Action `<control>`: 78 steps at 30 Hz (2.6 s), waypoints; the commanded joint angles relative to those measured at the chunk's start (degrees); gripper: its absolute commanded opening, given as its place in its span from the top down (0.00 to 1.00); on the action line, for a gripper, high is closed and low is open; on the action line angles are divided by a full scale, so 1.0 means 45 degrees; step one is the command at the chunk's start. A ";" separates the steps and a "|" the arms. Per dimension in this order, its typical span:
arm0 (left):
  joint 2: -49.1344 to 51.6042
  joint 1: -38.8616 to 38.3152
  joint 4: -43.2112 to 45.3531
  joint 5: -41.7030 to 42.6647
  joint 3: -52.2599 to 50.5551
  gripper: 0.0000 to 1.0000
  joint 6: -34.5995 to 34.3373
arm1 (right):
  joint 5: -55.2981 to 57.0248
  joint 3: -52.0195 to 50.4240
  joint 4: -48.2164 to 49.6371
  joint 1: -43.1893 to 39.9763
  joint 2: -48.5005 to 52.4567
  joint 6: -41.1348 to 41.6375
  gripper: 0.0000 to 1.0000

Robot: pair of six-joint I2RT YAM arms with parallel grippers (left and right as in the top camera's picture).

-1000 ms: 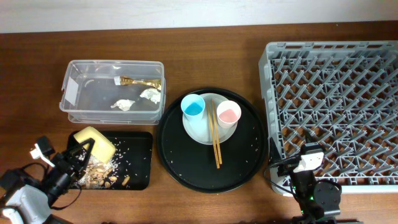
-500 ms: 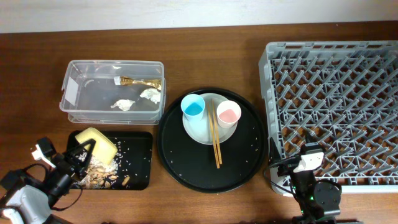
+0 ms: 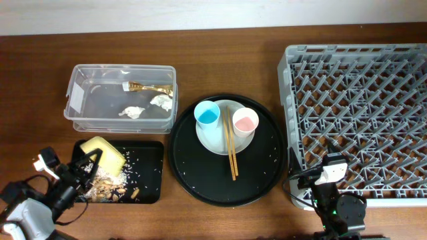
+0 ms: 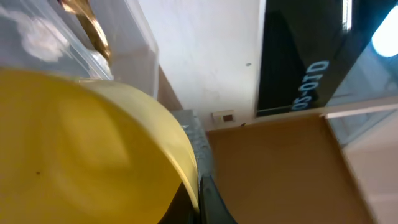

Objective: Sort waste into correct bins and load items into the dishwasher rack
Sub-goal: 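Tip the yellow bowl over the black tray to dump the scraps, then carry the empty yellow bowl back and set it on the round tray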

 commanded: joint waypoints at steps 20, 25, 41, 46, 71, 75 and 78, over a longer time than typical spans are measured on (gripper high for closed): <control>-0.0199 -0.1248 0.0141 -0.0141 -0.0024 0.97 -0.0811 | -0.0117 -0.0068 -0.0049 0.0049 -0.0073 0.0053 0.02; -0.0199 -0.2594 -0.0097 -0.1098 -0.0024 0.99 -0.0806 | -0.0117 -0.0068 -0.0049 0.0049 -0.0073 0.0053 0.02; -0.0311 -0.8612 -0.0078 -0.3988 0.3026 0.99 -0.4104 | -0.0117 -0.0068 -0.0049 0.0049 -0.0073 0.0053 0.02; -0.0486 -1.1322 0.0267 -0.7970 0.4095 0.99 -0.6178 | -0.0117 -0.0068 -0.0049 0.0049 -0.0073 0.0053 0.02; 0.0301 -2.1643 0.2521 -1.9200 0.3988 0.99 -1.2060 | -0.0117 -0.0068 -0.0049 0.0049 -0.0073 0.0053 0.02; 0.1243 -2.1658 0.2506 -1.9166 0.3988 0.99 -1.2060 | -0.0117 -0.0068 -0.0049 0.0049 -0.0073 0.0053 0.02; 0.1787 -2.1663 0.2526 -1.9171 0.3988 0.99 -1.2060 | -0.0117 -0.0068 -0.0049 0.0049 -0.0073 0.0053 0.02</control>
